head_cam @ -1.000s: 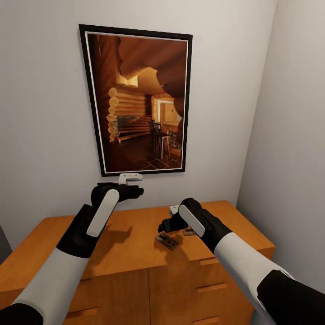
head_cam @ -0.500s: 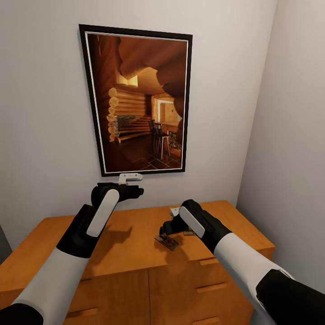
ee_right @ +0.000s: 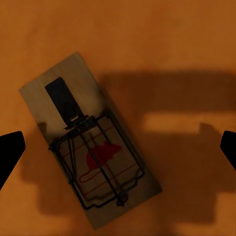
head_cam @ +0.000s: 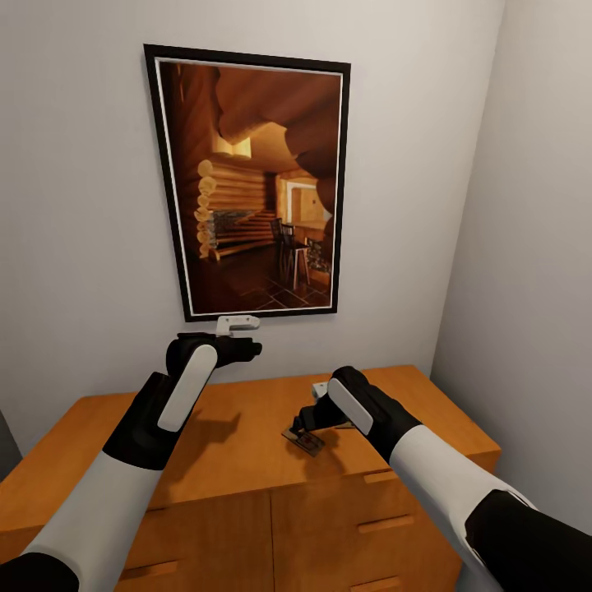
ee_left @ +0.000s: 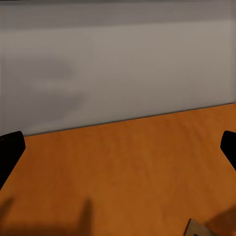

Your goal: Take the four mousetraps from the cabinet in the bathroom and place them on the bathroom floor. Make sure all four end up on the same floor surface, and ensure that at least two of them are either under or directly next to the same bathroom sink.

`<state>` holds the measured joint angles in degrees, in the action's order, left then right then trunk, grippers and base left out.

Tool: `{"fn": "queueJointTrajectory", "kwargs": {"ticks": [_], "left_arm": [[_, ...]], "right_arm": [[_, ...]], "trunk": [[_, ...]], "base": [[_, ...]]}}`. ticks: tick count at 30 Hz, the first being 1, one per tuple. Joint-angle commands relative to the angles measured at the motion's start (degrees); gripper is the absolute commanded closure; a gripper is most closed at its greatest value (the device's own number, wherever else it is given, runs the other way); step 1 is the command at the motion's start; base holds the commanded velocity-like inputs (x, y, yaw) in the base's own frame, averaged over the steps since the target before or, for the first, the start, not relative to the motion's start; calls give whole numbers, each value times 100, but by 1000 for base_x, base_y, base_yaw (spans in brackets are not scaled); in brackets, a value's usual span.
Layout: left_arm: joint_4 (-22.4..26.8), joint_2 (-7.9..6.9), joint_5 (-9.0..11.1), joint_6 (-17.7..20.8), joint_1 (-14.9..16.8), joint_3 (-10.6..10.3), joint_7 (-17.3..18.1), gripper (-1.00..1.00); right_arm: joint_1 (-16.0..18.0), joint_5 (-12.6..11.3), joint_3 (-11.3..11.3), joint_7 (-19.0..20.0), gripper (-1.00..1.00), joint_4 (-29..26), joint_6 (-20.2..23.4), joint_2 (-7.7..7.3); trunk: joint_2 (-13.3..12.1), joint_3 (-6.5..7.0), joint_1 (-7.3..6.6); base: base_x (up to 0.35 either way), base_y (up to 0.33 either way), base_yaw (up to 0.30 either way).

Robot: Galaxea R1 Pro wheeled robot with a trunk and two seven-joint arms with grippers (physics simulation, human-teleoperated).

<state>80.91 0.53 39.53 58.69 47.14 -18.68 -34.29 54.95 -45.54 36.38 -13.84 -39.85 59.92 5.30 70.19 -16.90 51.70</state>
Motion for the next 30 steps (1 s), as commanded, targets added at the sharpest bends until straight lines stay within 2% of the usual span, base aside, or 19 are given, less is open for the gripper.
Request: {"fn": "queueJointTrajectory", "kwargs": {"ticks": [1, 15, 23, 30], "left_arm": [[4, 0, 56, 11, 6, -4, -60, -100], [-4, 6, 62, 4, 6, -4, -60, -100], [-5, 3, 64, 10, 6, -4, -60, -100], [-5, 1, 64, 11, 6, -4, -60, -100]], "right_arm": [[7, -60, 18, -57, -100, -3, 8, -1], [7, -60, 18, -51, -100, -2, 8, 21], [7, -63, 22, -52, -100, -5, 8, 232], [7, -68, 26, -56, -100, 0, 8, 347]], "trunk": [[5, -8, 0], [5, -8, 0], [5, -8, 0], [5, -8, 0]], "base": [[0, 0, 0], [0, 0, 0], [0, 0, 0], [0, 0, 0]]}}
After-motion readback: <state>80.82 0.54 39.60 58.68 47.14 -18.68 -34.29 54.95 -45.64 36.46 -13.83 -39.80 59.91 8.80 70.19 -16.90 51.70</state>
